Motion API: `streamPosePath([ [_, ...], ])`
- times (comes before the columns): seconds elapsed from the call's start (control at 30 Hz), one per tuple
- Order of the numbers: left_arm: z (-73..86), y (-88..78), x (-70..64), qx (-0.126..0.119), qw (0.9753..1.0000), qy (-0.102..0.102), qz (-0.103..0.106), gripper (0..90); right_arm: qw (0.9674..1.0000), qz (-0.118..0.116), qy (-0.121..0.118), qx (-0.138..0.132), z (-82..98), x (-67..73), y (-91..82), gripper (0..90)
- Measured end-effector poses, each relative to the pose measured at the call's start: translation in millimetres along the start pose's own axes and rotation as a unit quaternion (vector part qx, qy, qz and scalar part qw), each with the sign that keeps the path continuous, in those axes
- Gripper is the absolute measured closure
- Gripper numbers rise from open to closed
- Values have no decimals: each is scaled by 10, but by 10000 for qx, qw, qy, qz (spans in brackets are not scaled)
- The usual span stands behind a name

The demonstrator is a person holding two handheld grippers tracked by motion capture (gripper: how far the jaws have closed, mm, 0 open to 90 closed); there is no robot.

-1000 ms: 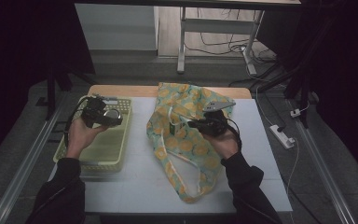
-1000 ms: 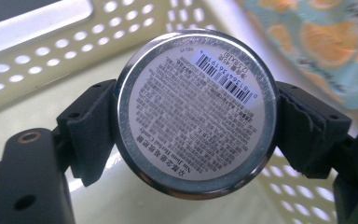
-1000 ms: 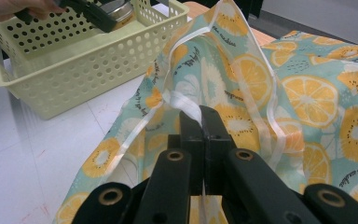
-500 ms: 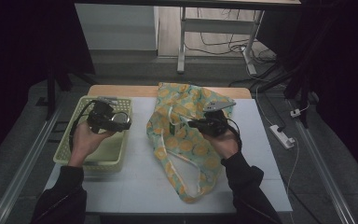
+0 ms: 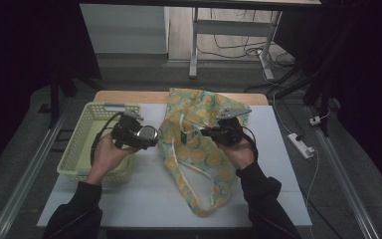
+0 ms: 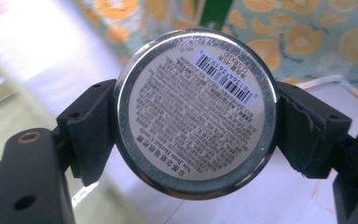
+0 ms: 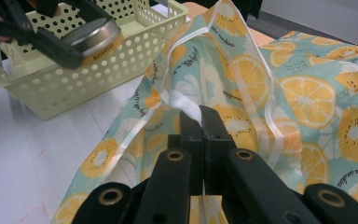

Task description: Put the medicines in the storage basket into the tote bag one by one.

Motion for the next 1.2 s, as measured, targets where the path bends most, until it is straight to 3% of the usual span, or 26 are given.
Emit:
streamPosePath([
  [0.37,-168,303,-341,94,9989,315,338,206,10000,-5,-5,-2,2,1,0,897],
  [0.67,-263,552,-537,183,9974,552,418,206,10000,-10,-19,-4,3,0,1,897],
  [0.93,-320,755,-596,197,9966,665,450,205,10000,-17,-10,6,7,-3,-3,897],
  [1.2,-376,959,-561,211,9969,666,357,205,10000,-40,-26,20,8,14,7,896],
])
Point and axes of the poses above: each handheld gripper's, and its own axes: y roughly forward along the jaws, z roughly out of its underside, x roughly to its left, the point moved 9 cm from there along y, roughly forward along the jaws
